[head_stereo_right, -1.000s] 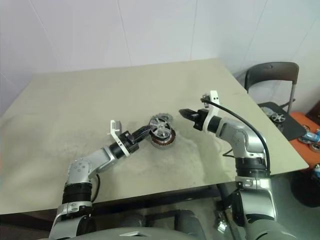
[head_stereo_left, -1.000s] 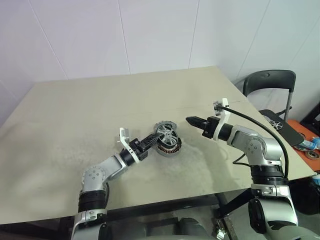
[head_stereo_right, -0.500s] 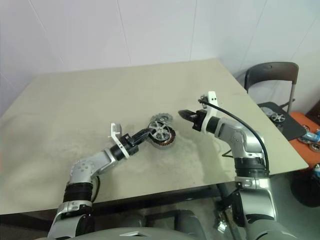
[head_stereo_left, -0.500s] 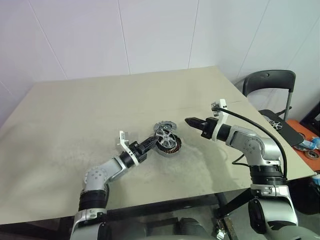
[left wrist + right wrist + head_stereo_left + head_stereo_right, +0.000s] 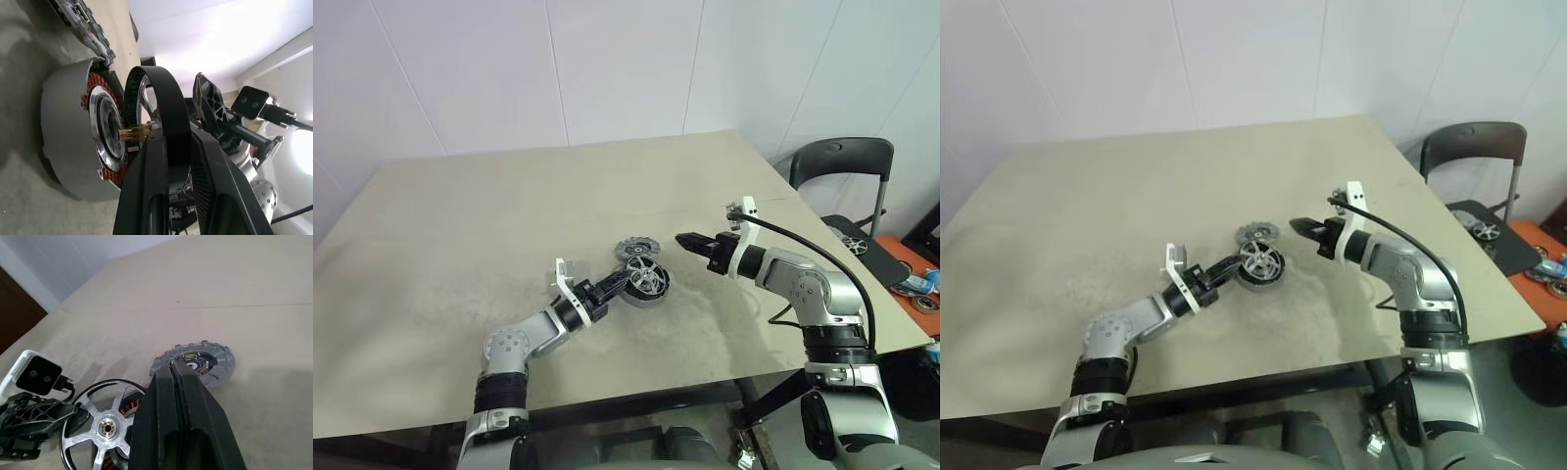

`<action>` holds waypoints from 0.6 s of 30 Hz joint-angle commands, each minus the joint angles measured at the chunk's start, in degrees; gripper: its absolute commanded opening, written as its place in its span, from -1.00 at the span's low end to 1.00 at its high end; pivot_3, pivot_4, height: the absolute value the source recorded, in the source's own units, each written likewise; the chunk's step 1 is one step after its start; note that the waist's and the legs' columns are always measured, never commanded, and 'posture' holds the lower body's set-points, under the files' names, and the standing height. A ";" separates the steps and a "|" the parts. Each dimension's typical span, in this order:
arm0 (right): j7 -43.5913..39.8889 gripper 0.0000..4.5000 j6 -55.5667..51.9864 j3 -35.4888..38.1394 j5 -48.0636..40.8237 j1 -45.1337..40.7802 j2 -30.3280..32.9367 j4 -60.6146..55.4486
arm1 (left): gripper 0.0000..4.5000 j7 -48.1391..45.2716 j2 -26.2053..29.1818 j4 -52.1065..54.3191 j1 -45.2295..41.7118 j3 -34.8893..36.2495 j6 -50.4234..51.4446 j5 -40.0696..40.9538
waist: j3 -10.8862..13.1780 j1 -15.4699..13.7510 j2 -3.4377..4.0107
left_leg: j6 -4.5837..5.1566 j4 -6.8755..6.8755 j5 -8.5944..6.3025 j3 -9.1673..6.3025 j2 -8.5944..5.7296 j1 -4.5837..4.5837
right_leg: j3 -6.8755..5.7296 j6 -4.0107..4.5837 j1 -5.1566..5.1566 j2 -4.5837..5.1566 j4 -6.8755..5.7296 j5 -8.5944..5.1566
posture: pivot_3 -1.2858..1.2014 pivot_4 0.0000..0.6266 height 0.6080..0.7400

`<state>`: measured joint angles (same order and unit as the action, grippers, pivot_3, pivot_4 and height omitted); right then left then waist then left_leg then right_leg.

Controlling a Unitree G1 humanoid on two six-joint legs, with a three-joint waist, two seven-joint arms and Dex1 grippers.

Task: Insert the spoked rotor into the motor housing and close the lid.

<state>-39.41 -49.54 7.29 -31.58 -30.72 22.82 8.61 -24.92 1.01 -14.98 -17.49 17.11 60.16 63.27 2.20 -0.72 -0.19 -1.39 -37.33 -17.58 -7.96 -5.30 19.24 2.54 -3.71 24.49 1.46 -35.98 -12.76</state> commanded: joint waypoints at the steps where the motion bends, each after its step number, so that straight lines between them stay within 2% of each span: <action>1: 0.07 -1.00 1.23 0.20 -0.13 -0.31 0.19 -2.12 | -0.84 -0.57 -0.24 0.40 0.57 0.84 -0.07 0.53 | 0.00 0.02 0.00 | 0.00 0.00 0.00 0.00 0.00 0.00 | 0.00 0.00 0.00 0.00 0.00 0.00 | 0.03 -1.00 1.00; 10: -0.47 -1.00 1.82 -0.93 0.67 -0.76 0.06 -0.92 | -0.84 -3.40 -0.44 -11.66 -4.87 0.63 -7.13 -5.87 | -0.02 -0.01 0.03 | -0.02 -0.03 0.01 0.01 0.00 -0.12 | 0.00 -0.01 -0.11 -0.02 -0.02 0.00 | 0.03 -1.00 1.00; 15: -0.72 -1.00 1.49 -0.99 0.58 -0.78 0.20 -1.34 | -0.84 -5.48 -1.54 -10.06 -3.88 -2.57 -4.80 -7.69 | -0.02 -0.12 0.02 | -0.02 -0.05 0.01 0.03 0.00 -0.47 | -0.01 -0.23 -0.52 -0.01 0.01 -0.12 | 0.03 -1.00 1.00; 18: -0.53 -1.00 1.42 -0.80 0.48 -0.42 0.31 -1.68 | -0.84 -5.82 -1.07 -8.51 -2.24 -2.19 -3.75 -7.65 | -0.02 0.02 0.04 | 0.04 0.08 -0.02 0.02 0.01 -0.83 | -0.01 -0.25 -0.90 0.00 0.24 -0.13 | 0.03 -1.00 1.00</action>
<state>-39.77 -48.78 5.91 -30.55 -30.03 22.86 8.71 -31.01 -0.06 -23.42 -20.85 16.44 54.86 56.97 2.17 -0.70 -0.15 -1.32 -37.20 -17.62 -7.95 -5.28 18.35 2.52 -3.96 23.50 1.44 -35.64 -12.89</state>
